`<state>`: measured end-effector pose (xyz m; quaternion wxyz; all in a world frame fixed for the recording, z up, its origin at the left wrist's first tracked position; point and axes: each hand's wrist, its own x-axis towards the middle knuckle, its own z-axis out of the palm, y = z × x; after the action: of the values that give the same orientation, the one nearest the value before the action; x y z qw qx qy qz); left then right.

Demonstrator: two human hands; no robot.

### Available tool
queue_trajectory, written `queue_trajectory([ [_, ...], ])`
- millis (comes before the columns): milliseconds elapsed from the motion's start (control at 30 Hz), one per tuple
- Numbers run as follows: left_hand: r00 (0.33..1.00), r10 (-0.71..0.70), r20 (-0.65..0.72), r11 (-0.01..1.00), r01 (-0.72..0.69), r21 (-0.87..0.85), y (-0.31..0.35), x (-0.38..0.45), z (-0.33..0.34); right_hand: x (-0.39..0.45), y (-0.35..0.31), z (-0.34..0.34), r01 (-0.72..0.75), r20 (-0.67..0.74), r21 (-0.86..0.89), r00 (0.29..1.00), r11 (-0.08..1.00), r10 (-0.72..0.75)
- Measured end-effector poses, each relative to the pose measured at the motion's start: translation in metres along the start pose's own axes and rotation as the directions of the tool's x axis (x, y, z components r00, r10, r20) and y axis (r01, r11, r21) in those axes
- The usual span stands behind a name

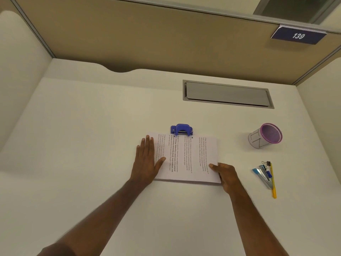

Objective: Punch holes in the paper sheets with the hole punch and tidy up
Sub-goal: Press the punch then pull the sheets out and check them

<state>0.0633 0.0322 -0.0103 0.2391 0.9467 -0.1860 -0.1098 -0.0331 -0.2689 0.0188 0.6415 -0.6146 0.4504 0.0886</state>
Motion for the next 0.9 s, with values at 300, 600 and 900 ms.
queue_trajectory([
  [300,0.973,0.041,-0.225,0.98,-0.083,-0.182,-0.008,0.009,-0.045,-0.024,0.008,-0.018,0.016,0.027,0.025,0.999,1.0,-0.016],
  [600,0.976,0.217,0.02,0.809,-0.169,-0.564,0.054,0.052,-0.112,-0.075,-0.094,-0.04,0.406,0.038,-0.358,0.906,0.841,-0.421],
  [900,0.96,0.278,-0.004,0.681,-0.201,-0.704,0.105,0.044,-0.136,-0.156,-0.201,-0.009,0.656,0.345,-0.706,0.646,0.266,-0.681],
])
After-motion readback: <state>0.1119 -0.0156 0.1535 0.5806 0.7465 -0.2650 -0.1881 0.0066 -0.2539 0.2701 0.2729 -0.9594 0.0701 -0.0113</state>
